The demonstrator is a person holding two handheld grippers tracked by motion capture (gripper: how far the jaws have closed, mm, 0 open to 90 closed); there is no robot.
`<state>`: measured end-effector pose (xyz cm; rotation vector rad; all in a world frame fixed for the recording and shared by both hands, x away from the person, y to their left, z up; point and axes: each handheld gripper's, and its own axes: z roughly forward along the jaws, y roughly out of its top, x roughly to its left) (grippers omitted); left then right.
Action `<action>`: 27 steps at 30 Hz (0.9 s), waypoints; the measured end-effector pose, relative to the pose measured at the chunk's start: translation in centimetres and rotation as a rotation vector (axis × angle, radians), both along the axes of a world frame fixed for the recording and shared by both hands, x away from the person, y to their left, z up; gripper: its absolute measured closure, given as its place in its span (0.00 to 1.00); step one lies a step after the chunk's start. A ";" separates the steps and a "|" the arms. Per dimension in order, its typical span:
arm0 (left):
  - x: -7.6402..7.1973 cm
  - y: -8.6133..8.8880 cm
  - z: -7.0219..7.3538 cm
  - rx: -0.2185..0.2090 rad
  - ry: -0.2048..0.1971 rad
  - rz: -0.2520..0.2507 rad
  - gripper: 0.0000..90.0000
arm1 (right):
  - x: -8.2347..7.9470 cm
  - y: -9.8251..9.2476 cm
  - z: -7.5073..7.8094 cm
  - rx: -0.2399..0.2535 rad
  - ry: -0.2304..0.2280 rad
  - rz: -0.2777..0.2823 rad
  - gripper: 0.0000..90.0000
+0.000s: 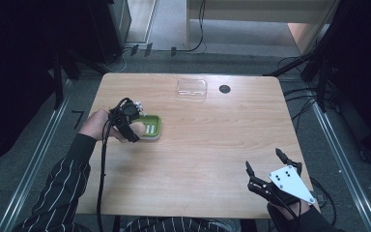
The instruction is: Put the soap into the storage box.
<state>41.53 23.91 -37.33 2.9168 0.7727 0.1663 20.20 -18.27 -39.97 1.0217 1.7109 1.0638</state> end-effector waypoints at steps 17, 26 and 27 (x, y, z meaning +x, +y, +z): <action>1.3 -0.6 0.2 0.024 -0.016 -0.067 0.37 | 0.2 -0.1 -0.1 -0.005 0.005 -0.001 0.15; 2.1 -0.8 -0.1 0.038 -0.018 -0.095 0.37 | 0.0 -0.3 -0.1 -0.002 0.006 -0.009 0.15; 2.2 -0.9 -0.2 0.048 -0.015 -0.098 0.37 | 0.0 -0.3 -0.1 -0.002 0.006 -0.009 0.15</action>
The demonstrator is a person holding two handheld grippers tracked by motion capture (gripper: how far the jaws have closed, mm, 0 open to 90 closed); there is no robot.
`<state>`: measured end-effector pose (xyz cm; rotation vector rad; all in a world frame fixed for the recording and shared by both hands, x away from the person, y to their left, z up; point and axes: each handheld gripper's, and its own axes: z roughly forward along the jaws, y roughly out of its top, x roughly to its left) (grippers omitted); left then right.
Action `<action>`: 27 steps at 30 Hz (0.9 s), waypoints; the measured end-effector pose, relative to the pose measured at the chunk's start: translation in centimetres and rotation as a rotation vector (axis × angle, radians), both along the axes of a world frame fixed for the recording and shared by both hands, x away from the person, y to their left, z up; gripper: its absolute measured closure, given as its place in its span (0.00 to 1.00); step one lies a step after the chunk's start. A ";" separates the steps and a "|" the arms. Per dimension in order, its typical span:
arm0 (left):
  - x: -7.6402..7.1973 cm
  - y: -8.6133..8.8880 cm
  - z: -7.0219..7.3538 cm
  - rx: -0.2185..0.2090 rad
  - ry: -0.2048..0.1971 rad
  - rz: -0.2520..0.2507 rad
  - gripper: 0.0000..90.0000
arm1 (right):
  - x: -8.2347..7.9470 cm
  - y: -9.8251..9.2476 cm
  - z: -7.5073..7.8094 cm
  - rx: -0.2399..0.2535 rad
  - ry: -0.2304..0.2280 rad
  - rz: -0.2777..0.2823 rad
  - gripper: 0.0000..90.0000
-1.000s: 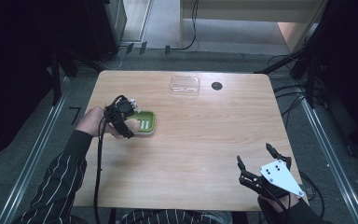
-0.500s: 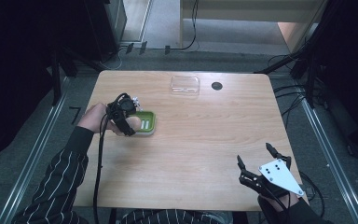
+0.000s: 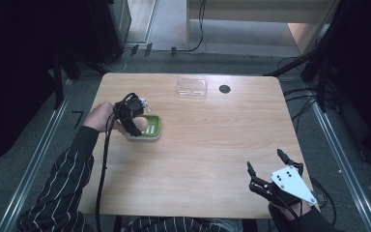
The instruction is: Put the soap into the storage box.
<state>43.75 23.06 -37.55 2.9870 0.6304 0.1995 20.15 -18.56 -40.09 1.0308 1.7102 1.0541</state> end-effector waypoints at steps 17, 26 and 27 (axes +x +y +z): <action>1.0 -0.7 -0.3 0.012 -0.007 -0.039 0.37 | -0.3 0.1 0.1 -0.009 -0.004 -0.001 0.15; 1.8 -0.8 -1.0 0.023 -0.012 -0.096 0.37 | -0.5 0.1 0.1 -0.010 -0.005 -0.006 0.15; 1.9 -0.8 -1.1 0.022 -0.017 -0.101 0.37 | -0.5 0.0 0.1 -0.010 -0.005 -0.008 0.15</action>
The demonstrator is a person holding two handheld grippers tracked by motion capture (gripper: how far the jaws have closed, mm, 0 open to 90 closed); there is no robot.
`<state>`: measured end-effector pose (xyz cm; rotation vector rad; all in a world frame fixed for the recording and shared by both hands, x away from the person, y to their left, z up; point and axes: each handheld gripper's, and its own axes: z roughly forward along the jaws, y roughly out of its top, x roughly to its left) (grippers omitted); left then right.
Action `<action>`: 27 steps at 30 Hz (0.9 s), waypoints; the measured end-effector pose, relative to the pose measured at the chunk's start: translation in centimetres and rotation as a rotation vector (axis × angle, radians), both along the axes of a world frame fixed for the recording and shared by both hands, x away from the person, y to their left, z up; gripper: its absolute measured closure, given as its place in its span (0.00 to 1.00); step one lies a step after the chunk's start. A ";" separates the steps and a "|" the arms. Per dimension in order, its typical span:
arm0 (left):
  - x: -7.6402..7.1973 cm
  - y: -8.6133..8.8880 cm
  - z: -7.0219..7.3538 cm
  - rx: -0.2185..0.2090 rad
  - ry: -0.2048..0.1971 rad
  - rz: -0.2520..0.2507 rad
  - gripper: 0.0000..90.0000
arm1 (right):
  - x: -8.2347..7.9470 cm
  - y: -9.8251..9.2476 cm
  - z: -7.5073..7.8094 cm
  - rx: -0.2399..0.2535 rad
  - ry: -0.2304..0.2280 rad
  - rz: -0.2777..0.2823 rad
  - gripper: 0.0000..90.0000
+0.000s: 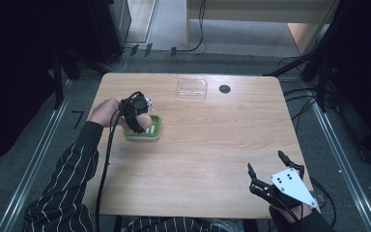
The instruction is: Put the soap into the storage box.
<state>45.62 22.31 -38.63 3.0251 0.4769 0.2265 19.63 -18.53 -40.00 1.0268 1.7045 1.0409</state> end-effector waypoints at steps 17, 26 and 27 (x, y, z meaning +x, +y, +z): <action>1.6 0.6 -1.6 -0.024 -0.007 -0.042 0.37 | -0.2 -0.1 0.0 -0.010 0.006 -0.008 0.15; 2.1 0.6 -2.5 -0.031 -0.005 -0.050 0.37 | -0.3 -0.1 0.0 -0.008 0.005 -0.015 0.15; 2.1 0.6 -2.6 -0.034 -0.006 -0.052 0.37 | -0.3 -0.1 0.0 -0.007 0.006 -0.016 0.15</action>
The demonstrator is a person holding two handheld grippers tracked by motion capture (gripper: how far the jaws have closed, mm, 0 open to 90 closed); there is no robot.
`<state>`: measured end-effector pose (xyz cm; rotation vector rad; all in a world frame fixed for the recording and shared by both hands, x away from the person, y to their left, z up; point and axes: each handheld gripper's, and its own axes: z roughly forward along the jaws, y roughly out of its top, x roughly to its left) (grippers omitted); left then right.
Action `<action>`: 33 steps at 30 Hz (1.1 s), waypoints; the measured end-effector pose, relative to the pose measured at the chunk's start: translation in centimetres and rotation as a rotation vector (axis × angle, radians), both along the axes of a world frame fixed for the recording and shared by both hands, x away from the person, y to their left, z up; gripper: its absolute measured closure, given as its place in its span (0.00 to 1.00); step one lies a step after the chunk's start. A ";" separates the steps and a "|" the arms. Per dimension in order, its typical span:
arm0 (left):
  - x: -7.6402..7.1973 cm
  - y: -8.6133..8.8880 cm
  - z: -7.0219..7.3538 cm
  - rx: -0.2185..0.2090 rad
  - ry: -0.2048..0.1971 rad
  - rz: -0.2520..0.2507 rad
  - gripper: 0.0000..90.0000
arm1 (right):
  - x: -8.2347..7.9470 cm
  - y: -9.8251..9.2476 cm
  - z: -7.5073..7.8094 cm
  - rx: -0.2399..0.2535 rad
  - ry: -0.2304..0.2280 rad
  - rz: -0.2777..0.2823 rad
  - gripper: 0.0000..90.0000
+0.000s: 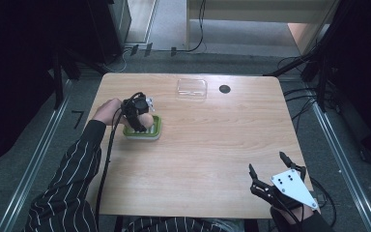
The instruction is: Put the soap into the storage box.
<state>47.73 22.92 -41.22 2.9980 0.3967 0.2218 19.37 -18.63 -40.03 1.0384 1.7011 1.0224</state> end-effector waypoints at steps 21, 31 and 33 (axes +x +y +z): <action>0.4 0.1 -1.1 0.011 -0.011 0.012 0.37 | 0.0 0.0 0.0 -0.003 0.000 0.002 0.15; 0.5 0.1 -1.5 0.007 -0.002 0.005 0.37 | 0.0 0.0 0.0 -0.003 0.000 0.002 0.15; 0.5 0.2 -1.6 0.008 -0.001 0.010 0.37 | 0.0 0.0 0.0 -0.004 -0.001 0.002 0.15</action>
